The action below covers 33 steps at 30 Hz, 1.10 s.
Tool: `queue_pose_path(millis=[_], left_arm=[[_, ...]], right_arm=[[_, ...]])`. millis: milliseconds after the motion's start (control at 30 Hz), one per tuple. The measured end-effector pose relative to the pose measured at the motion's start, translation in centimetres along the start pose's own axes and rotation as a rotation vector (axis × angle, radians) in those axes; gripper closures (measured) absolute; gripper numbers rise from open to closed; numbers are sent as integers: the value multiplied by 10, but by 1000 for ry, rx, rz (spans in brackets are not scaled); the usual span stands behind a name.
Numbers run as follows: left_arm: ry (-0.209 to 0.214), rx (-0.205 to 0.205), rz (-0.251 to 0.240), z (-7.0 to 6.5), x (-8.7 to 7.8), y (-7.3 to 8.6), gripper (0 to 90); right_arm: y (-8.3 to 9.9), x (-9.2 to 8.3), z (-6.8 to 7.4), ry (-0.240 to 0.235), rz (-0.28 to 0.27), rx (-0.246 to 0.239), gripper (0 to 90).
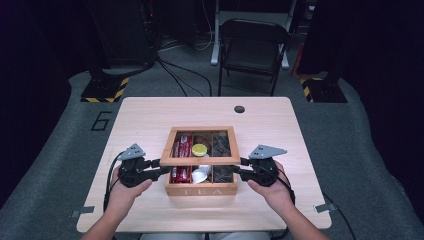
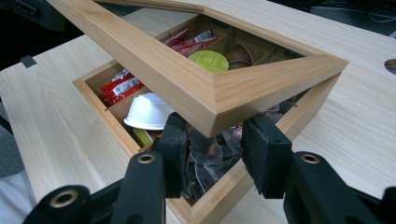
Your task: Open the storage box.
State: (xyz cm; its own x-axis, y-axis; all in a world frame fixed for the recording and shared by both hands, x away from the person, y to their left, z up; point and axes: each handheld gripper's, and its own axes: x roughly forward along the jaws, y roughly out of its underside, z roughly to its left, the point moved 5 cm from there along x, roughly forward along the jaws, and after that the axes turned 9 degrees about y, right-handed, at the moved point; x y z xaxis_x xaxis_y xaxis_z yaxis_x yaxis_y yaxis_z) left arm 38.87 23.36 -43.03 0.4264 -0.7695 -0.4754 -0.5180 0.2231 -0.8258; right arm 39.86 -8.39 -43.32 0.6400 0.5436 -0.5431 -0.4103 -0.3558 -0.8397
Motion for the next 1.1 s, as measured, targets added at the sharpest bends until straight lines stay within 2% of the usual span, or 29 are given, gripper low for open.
queue_pose_path(millis=[233, 333, 533, 833, 967, 1100], left_arm=[[-18, -3, -16, 4, -4, -12, 599], [-21, -22, -28, 5, -5, -17, 602], [-41, 4, -34, 9, -9, -27, 596], [-76, 49, -56, 12, -13, -53, 601], [-76, 51, -70, 16, -13, -63, 602], [-85, 58, -74, 19, -13, -70, 602]], right_arm=[[-11, -2, -4, -1, -9, 7, 614], [-16, -3, -5, 2, -15, 4, 614], [-26, -4, -8, 6, -15, 0, 614], [-45, -6, -16, 19, -38, 9, 614], [-53, -7, -19, 23, -42, -5, 607], [-61, -7, -24, 54, -44, -34, 600]])
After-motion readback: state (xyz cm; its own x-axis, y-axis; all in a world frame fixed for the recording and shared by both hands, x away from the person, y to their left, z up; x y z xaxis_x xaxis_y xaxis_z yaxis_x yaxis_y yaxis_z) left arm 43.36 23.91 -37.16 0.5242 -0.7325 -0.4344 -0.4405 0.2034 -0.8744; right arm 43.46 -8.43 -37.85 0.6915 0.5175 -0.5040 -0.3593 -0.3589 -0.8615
